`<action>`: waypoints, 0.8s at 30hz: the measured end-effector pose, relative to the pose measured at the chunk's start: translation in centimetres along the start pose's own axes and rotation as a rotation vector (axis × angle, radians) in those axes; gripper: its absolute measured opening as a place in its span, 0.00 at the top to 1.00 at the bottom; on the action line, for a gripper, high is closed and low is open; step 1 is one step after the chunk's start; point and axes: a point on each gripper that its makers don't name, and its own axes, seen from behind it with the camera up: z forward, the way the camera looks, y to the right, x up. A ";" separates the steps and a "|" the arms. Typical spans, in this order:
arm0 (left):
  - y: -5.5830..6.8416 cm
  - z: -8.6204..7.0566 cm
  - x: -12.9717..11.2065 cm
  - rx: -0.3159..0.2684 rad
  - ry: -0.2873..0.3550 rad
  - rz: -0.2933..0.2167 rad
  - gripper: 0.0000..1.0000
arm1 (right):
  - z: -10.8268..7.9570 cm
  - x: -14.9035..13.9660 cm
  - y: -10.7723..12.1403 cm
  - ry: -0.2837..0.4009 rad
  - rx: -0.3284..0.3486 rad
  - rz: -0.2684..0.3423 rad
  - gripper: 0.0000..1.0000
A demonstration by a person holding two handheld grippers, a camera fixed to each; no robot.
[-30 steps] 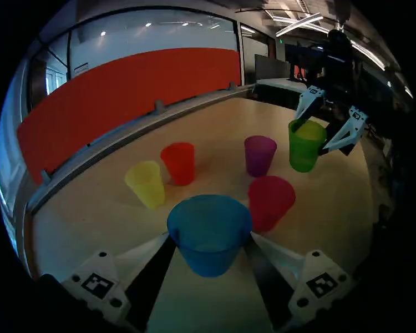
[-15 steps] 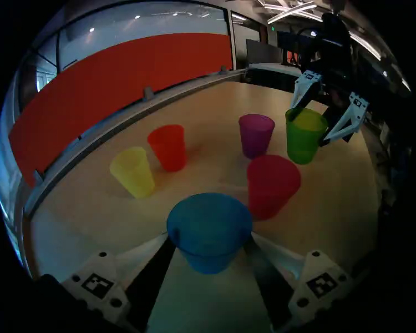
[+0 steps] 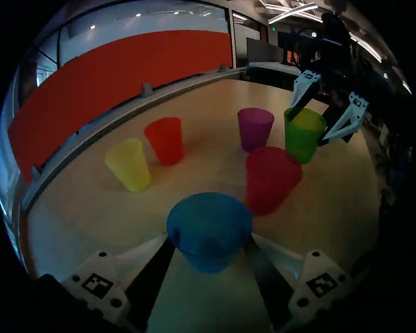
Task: Pour water
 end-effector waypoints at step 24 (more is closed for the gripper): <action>0.2 -0.5 -2.1 -0.011 -0.038 -0.028 0.16 | 1.4 -0.9 -0.6 -0.012 0.000 -0.006 0.10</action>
